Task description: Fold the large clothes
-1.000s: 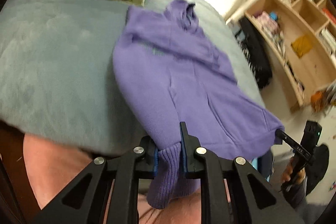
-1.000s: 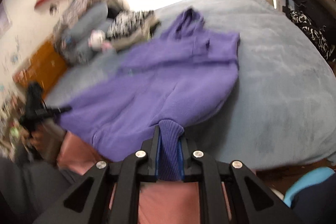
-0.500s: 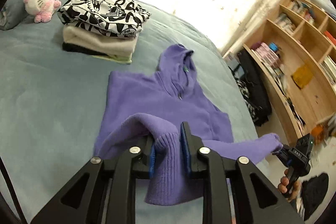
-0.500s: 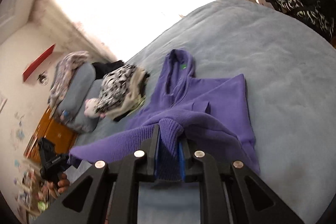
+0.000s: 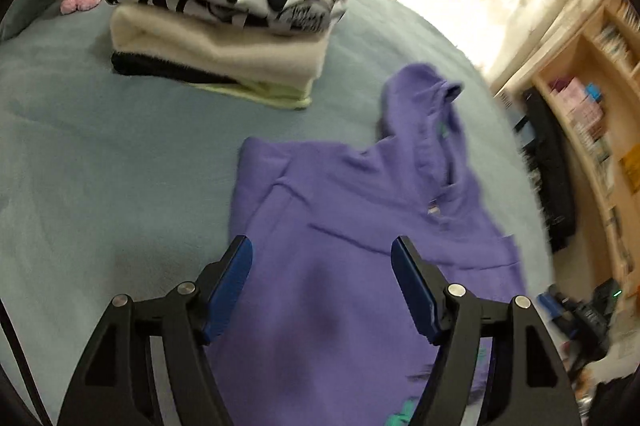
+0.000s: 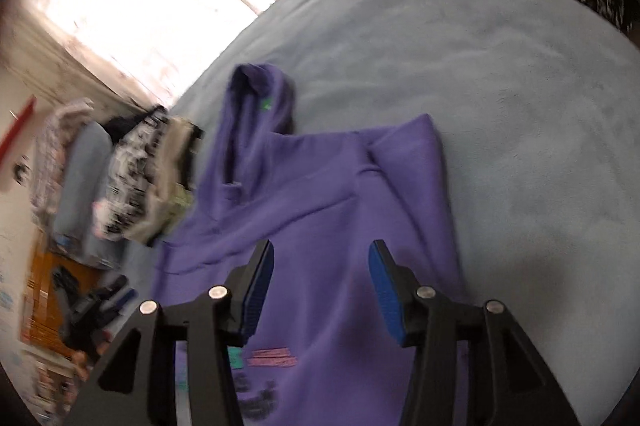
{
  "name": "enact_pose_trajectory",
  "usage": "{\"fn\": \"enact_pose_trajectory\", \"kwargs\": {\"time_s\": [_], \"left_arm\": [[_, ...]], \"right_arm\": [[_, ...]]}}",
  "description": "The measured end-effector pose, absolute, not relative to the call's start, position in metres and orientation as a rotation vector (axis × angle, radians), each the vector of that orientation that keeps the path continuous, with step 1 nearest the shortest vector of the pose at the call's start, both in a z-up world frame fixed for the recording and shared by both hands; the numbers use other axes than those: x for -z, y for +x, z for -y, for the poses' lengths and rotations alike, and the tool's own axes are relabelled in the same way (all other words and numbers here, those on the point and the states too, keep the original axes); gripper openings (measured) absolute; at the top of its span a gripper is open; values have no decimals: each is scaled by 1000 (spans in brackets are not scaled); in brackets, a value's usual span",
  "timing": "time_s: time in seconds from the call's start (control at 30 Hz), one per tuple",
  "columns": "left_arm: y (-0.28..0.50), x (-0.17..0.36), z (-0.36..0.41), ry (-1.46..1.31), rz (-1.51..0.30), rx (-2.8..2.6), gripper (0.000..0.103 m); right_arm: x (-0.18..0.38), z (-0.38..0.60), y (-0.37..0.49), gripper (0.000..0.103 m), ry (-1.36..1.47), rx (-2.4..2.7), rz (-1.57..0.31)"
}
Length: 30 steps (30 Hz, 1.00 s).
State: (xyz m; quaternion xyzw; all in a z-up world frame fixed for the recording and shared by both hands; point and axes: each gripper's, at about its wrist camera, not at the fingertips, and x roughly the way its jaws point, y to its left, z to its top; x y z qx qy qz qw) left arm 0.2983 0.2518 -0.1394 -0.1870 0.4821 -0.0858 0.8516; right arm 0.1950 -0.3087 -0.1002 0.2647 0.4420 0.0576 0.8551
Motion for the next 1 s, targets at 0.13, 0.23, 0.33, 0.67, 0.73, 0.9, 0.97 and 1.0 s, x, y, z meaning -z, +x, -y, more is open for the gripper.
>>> {"fn": "enact_pose_trajectory", "kwargs": {"time_s": [0.13, 0.23, 0.33, 0.67, 0.73, 0.9, 0.97, 1.0], "left_arm": [[313, 160, -241, -260, -1044, 154, 70], [326, 173, -230, -153, -1051, 151, 70], [336, 179, -221, -71, -1043, 156, 70], [359, 186, -195, 127, -999, 187, 39], [361, 188, -189, 177, -988, 178, 24], [355, 178, -186, 207, -942, 152, 12], [351, 166, -187, 198, -908, 151, 11], [349, 156, -189, 181, -885, 157, 11]], "right_arm": [[115, 302, 213, 49, 435, -89, -964], [119, 295, 229, 49, 334, -72, -966], [119, 288, 244, 49, 243, -55, -965], [137, 265, 284, 49, 25, -38, -995], [143, 261, 283, 37, -11, -37, -984], [135, 268, 269, 10, -32, 16, -916], [123, 275, 262, 10, -3, 16, -869], [114, 280, 257, 10, 23, 19, -839]]}}
